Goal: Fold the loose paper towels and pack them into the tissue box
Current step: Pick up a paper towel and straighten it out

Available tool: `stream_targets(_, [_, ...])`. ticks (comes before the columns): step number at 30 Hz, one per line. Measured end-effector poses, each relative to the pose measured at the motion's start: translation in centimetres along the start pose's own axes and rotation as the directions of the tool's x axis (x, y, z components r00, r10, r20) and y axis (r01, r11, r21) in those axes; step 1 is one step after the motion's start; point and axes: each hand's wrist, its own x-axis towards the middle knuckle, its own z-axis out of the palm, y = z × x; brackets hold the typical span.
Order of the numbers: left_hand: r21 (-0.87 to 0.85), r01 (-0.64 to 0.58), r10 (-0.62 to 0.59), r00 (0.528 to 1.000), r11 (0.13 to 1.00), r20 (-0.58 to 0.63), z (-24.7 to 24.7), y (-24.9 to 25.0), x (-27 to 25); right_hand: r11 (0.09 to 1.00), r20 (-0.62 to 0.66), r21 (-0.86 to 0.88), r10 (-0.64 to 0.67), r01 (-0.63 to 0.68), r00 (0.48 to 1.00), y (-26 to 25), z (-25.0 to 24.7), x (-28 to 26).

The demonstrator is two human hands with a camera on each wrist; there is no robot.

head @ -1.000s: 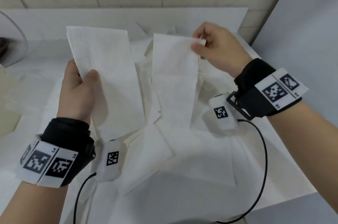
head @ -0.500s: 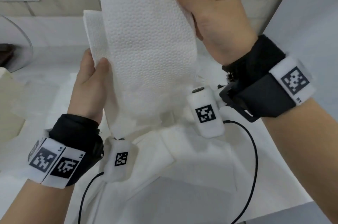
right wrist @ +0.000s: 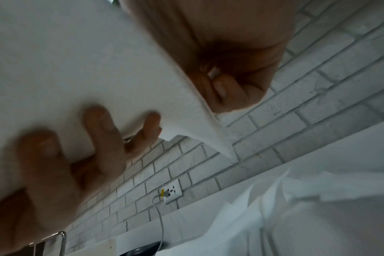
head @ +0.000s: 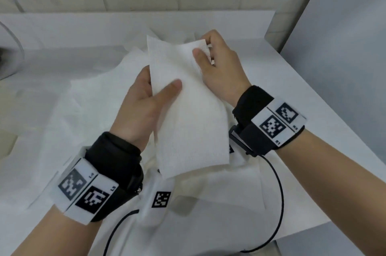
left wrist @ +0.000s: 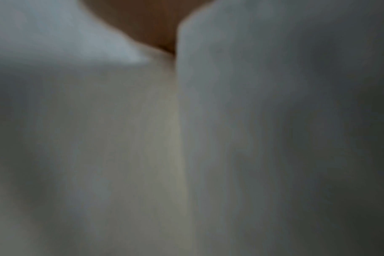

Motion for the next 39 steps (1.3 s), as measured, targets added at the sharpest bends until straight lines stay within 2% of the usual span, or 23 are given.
stream_targets(2, [0.031,-0.028,0.028,0.999,0.999,0.025,0.2,-0.3,0.0,0.987,0.026,0.062,0.147,-0.148,0.989,0.4,-0.4,-1.1])
stream_targets(4, [0.021,-0.062,0.062,0.997,0.998,0.038,0.4,-0.5,0.4,0.911,0.158,0.221,0.318,-0.347,0.935,0.8,-1.4,-2.3])
stream_targets(5, [0.007,-0.076,0.075,0.996,0.997,0.049,0.6,-0.6,0.7,0.857,0.242,0.313,0.346,-0.41,0.907,1.2,-2.0,-2.9])
stream_targets(6, [0.006,-0.09,0.09,0.994,0.996,0.06,0.8,-0.7,0.9,0.814,0.3,0.398,0.321,-0.424,0.898,1.7,-2.5,-3.5])
stream_targets(8, [0.067,-0.111,0.105,0.99,0.992,0.091,1.7,-1.1,1.5,0.791,0.288,0.506,0.22,-0.344,0.932,2.4,-3.0,-4.6])
stream_targets(9, [0.122,-0.125,0.111,0.987,0.985,0.118,2.3,-1.4,1.6,0.83,0.212,0.486,0.194,-0.275,0.958,2.6,-3.1,-5.1])
stream_targets(11, [0.209,-0.181,0.142,0.972,0.961,0.185,3.8,-1.9,1.8,0.926,-0.018,0.348,0.161,-0.145,0.987,2.7,-3.1,-5.9])
stream_targets(12, [0.231,-0.224,0.176,0.962,0.947,0.21,4.6,-2.1,1.8,0.954,-0.126,0.286,0.13,-0.09,0.983,2.8,-3.1,-6.2])
stream_targets(14, [0.243,-0.308,0.256,0.94,0.92,0.226,6.3,-2.4,1.6,0.961,-0.277,0.275,0.067,0.013,0.958,2.6,-3.2,-7.0])
stream_targets(17, [0.206,-0.381,0.323,0.908,0.901,0.267,8.6,-3.0,1.3,0.935,-0.407,0.329,0.013,0.134,0.913,2.8,-3.7,-8.0])
stream_targets(19, [0.211,-0.346,0.271,0.91,0.914,0.315,9.5,-3.9,1.2,0.931,-0.396,0.354,0.061,0.09,0.916,3.8,-3.8,-8.7])
stream_targets(22, [0.213,-0.226,0.138,0.921,0.951,0.363,9.8,-5.9,1.2,0.913,-0.275,0.395,0.226,-0.104,0.934,5.9,-3.7,-10.1])
stream_targets(25, [0.238,-0.195,0.104,0.931,0.951,0.349,10.2,-6.4,1.5,0.872,-0.192,0.442,0.319,-0.208,0.928,7.0,-3.7,-10.8])
stream_targets(31, [0.121,-0.202,0.169,0.957,0.972,0.236,10.6,-5.4,2.1,0.909,-0.268,0.386,0.274,-0.157,0.924,7.0,-4.2,-10.6])
stream_targets(35, [0.213,-0.089,0.026,0.959,0.973,0.282,10.3,-5.6,2.5,0.929,-0.211,0.29,0.297,-0.231,0.931,7.3,-4.2,-10.6])
stream_targets(37, [0.203,-0.029,-0.015,0.977,0.979,0.214,10.0,-5.1,2.8,0.961,-0.228,0.171,0.254,-0.218,0.94,6.7,-4.9,-10.4])
stream_targets(38, [0.206,-0.064,0.033,0.988,0.976,0.151,9.7,-4.7,3.0,0.972,-0.24,0.107,0.227,-0.207,0.944,6.2,-5.5,-10.2])
stream_targets(39, [0.242,-0.162,0.144,0.985,0.957,0.089,9.3,-4.2,3.2,0.98,-0.24,0.032,0.196,-0.194,0.951,5.8,-6.2,-10.0])
